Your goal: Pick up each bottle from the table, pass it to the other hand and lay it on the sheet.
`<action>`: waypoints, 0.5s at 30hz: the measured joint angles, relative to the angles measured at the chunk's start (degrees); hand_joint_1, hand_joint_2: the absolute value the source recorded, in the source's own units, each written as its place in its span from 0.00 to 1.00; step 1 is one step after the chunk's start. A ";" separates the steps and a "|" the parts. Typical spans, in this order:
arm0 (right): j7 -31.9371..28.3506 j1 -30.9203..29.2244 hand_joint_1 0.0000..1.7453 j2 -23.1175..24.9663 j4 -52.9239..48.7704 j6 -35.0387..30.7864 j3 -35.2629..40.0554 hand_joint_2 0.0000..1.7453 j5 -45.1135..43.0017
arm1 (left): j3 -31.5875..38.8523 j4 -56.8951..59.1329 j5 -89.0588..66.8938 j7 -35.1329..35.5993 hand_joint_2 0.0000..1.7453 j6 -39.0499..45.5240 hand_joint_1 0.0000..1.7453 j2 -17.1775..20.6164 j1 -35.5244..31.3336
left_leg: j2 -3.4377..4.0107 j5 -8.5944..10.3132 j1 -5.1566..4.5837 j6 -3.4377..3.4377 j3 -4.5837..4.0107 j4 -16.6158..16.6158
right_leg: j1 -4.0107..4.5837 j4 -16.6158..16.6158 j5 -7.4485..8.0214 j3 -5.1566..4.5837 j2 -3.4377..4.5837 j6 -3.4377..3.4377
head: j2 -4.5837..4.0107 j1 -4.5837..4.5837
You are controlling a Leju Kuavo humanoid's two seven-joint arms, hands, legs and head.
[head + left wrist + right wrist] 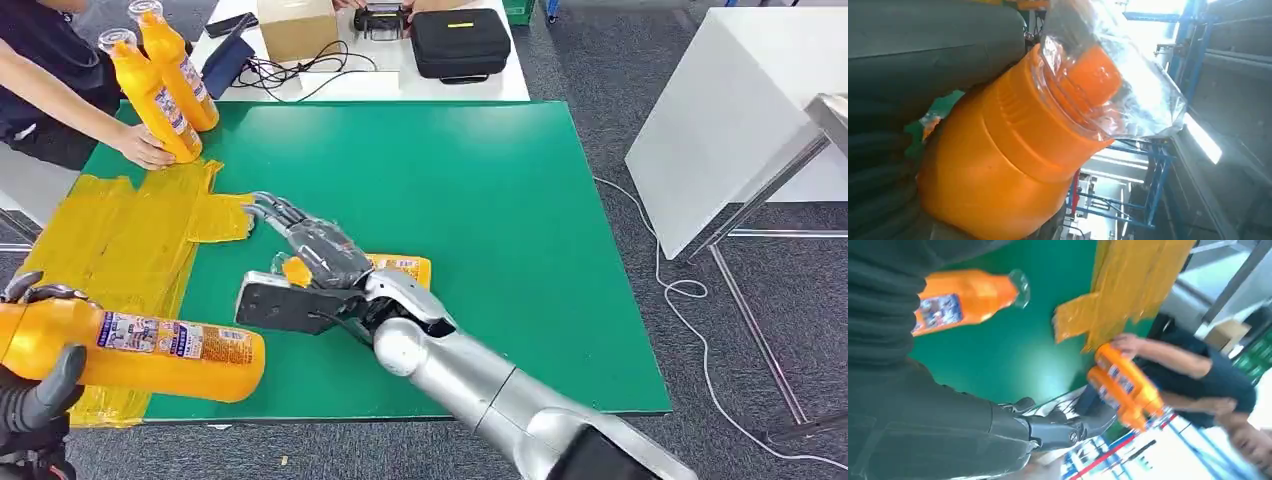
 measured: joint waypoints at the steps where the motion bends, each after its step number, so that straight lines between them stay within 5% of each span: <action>1: 0.00 0.44 0.00 -0.41 -0.02 0.00 -1.77 0.00 0.68 | -0.09 0.46 -0.16 0.24 1.00 -0.31 1.00 -0.33 -0.65 | -0.03 0.00 0.00 0.00 0.00 0.00 | 0.00 0.00 0.00 0.01 -0.02 0.00 | 0.00 0.00; 15: 1.94 7.06 0.00 -5.26 -9.04 0.00 -14.37 0.00 8.04 | -2.34 9.41 -6.36 -2.12 1.00 5.04 1.00 -0.35 -11.37 | 0.04 0.01 0.02 -0.02 0.01 0.01 | 0.11 -0.01 0.18 -0.03 0.00 -0.01 | 0.00 0.00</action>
